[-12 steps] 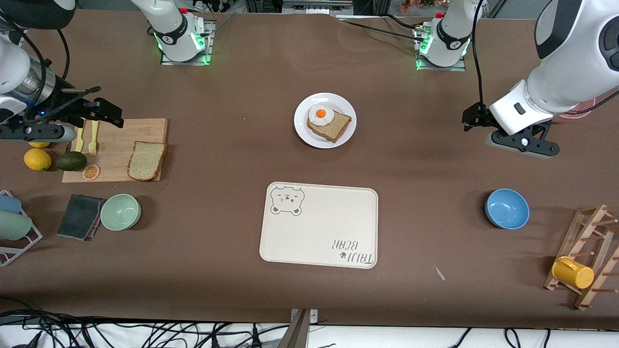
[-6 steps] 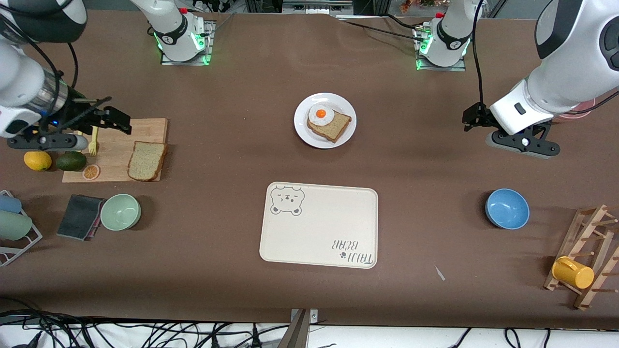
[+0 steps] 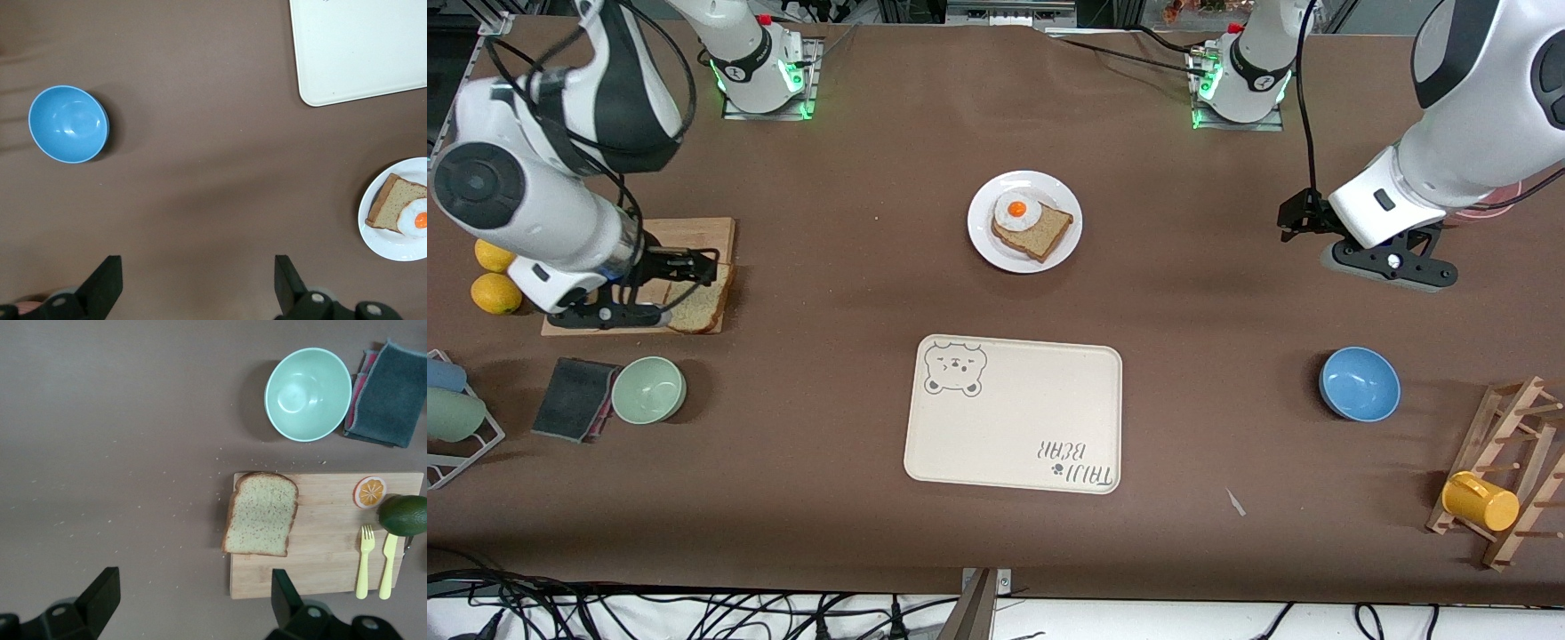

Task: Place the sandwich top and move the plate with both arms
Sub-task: 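Lower the right gripper onto the bread slice and grasp its edge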

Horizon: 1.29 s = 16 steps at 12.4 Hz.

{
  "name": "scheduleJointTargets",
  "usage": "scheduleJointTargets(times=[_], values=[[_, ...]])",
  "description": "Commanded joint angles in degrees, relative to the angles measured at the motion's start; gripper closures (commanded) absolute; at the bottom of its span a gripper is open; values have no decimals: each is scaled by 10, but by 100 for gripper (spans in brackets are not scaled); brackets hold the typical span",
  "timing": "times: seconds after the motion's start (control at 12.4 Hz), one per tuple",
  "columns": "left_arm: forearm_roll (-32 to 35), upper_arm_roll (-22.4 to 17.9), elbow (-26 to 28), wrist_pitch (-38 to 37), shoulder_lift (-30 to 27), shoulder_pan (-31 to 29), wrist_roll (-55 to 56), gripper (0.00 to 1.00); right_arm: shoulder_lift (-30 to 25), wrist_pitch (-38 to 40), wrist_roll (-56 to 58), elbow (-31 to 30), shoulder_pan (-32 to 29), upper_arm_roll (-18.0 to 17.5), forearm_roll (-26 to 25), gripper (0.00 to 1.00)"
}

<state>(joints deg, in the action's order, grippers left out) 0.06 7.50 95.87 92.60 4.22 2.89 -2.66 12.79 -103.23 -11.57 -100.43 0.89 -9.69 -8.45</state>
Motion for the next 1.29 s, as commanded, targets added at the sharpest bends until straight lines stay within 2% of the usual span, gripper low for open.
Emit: scheduleJointTargets(times=[0.0,0.08,0.32,0.48,0.65,0.81,0.97,1.21], values=[[-12,1,-11,-10,2,-3,0,0,8,-61,-48,-57,3,2,-24,1],[-13,1,-11,-10,2,-3,0,0,6,-90,-56,-96,3,2,-41,1],[-12,1,-11,-10,2,-5,-4,0,2,-190,-57,-183,2,12,-49,2],[-12,1,-11,-10,2,-5,-4,0,5,-250,-57,-231,2,30,-67,9],[-12,1,-11,-10,2,-5,-5,0,11,-259,-57,-240,2,45,-98,27],[-12,0,-11,-10,2,-5,-5,0,19,-259,-65,-240,2,45,-98,47],[-13,1,-11,-10,2,-5,-3,0,36,-263,-91,-235,2,45,-97,54],[-12,1,-11,-10,2,-5,-3,0,67,-300,-94,-230,2,50,-96,54]])
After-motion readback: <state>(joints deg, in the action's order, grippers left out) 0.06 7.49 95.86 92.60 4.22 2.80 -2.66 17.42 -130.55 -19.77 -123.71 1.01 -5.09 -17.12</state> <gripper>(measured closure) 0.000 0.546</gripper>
